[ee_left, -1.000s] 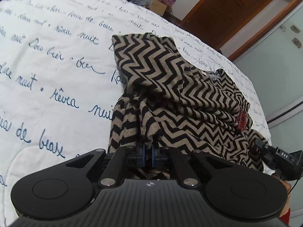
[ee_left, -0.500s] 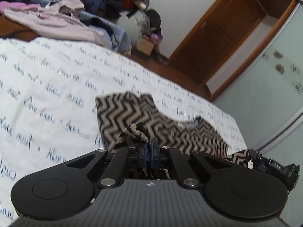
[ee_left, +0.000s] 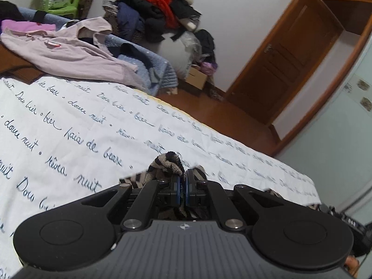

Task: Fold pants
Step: 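Lay the folded side down and open both tools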

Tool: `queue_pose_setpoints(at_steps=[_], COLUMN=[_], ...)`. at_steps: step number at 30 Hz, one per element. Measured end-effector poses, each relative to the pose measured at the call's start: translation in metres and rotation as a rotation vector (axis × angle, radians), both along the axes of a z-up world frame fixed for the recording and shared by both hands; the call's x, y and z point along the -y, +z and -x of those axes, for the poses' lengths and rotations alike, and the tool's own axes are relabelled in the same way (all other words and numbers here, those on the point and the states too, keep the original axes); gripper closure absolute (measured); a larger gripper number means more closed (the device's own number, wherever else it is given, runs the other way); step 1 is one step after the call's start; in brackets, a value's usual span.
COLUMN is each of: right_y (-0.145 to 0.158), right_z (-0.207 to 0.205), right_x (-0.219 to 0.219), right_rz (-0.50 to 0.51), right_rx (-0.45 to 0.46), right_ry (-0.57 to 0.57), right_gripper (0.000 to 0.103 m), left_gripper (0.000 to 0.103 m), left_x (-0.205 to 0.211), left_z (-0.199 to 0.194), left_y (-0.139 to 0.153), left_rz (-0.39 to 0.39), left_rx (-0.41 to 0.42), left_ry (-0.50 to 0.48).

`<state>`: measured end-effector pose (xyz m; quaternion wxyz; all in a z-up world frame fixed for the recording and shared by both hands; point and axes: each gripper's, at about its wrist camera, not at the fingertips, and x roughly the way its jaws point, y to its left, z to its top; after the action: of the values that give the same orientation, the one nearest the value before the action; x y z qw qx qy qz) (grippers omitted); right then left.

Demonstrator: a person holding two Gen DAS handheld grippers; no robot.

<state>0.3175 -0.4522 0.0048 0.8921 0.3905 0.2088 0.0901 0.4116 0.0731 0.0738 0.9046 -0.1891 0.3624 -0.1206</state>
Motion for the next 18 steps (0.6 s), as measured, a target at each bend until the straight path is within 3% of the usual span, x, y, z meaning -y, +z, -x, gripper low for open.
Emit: queue_pose_setpoints(at_steps=[6,10,13,14,15,16,18], right_y=[-0.028,-0.043,-0.037,-0.032,-0.027,-0.021,-0.011], right_z=[-0.026,-0.034,-0.025,-0.020,-0.016,-0.012,-0.005], right_x=[0.000,0.006,0.007,0.005,0.003,0.001,-0.004], right_rz=[0.022,0.018,0.073,0.109,0.158,0.195,0.226], right_rx=[-0.090,-0.185,-0.167,-0.151,-0.128,-0.103,-0.041], right_ry=[-0.054,-0.127,-0.178,-0.204,-0.226,-0.236,-0.222], right_gripper=[0.093,0.087,0.077,0.070,0.055,0.048,0.046], left_gripper=[0.091,0.069,0.050,0.044,0.043,0.043,0.042], left_x=[0.005,-0.001,-0.013,-0.015,-0.014,-0.012,-0.003], left_z=[-0.041,-0.058,-0.052,-0.049,-0.045,-0.041,-0.035], left_y=[-0.033,-0.049,-0.043,-0.038,-0.034,-0.030,-0.026], left_rz=[0.007,-0.012,-0.013,-0.020,-0.039,-0.063,-0.099], left_rx=[-0.066,-0.140,-0.092,-0.067,-0.042,-0.025,-0.006], left_ry=[0.022,0.083,0.124,0.128,0.127,0.121,0.064])
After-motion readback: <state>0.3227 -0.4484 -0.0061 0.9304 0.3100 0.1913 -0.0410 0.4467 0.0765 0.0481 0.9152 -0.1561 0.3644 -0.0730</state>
